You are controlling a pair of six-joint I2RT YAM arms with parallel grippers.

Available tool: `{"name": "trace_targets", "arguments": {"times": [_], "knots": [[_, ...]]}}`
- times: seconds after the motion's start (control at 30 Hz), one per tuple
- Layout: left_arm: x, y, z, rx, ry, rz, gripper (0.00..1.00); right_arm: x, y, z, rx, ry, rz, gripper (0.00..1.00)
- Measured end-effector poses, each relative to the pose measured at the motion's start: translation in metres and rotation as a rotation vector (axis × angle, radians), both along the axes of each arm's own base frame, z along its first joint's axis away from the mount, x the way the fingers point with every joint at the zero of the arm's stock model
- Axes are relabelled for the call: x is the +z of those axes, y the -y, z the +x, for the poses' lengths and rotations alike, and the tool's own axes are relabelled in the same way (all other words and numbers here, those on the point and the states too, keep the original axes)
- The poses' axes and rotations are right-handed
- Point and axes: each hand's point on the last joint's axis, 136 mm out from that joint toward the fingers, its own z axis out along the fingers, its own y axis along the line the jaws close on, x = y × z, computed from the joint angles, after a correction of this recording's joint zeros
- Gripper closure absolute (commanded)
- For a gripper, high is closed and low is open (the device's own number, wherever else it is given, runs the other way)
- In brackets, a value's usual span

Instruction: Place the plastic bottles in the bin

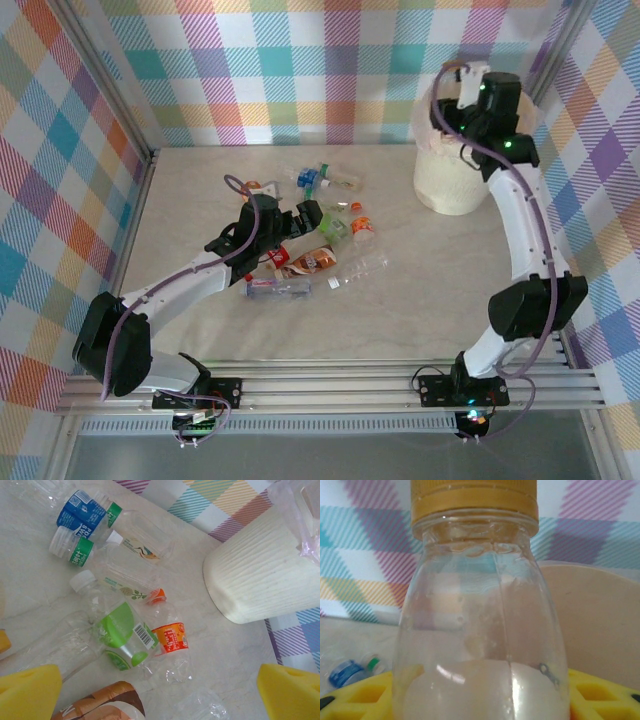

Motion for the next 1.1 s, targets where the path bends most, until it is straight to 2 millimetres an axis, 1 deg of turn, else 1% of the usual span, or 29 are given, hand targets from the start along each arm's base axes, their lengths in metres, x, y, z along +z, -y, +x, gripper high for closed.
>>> {"name": "trace_targets", "arguments": {"times": [0.07, 0.2, 0.43, 0.6, 0.73, 0.87, 1.0, 1.1], "knots": [[0.001, -0.001, 0.000, 0.002, 0.001, 0.000, 0.00, -0.003, 0.022, 0.008, -0.034, -0.019, 0.024, 0.62], [0.005, -0.003, -0.001, 0.011, 0.012, -0.002, 0.00, -0.017, 0.054, 0.017, -0.077, -0.075, 0.067, 0.62], [0.009, -0.007, -0.002, 0.025, 0.023, 0.000, 0.00, -0.042, 0.095, 0.037, -0.150, -0.131, 0.093, 0.60], [0.004, -0.010, -0.002, 0.037, 0.010, 0.015, 0.00, -0.059, 0.118, 0.054, -0.218, -0.143, 0.066, 0.58], [0.001, -0.015, -0.005, 0.048, 0.007, 0.024, 0.00, -0.077, 0.135, 0.067, -0.282, -0.155, 0.014, 0.55], [-0.001, -0.020, -0.006, 0.068, 0.010, 0.033, 0.00, -0.089, 0.152, 0.078, -0.354, -0.158, -0.044, 0.50], [-0.003, -0.024, -0.006, 0.088, 0.007, 0.043, 0.00, -0.093, 0.166, 0.084, -0.407, -0.156, -0.109, 0.46], [-0.005, -0.027, -0.007, 0.103, 0.003, 0.051, 0.00, -0.091, 0.171, 0.083, -0.429, -0.151, -0.137, 0.39]]}}
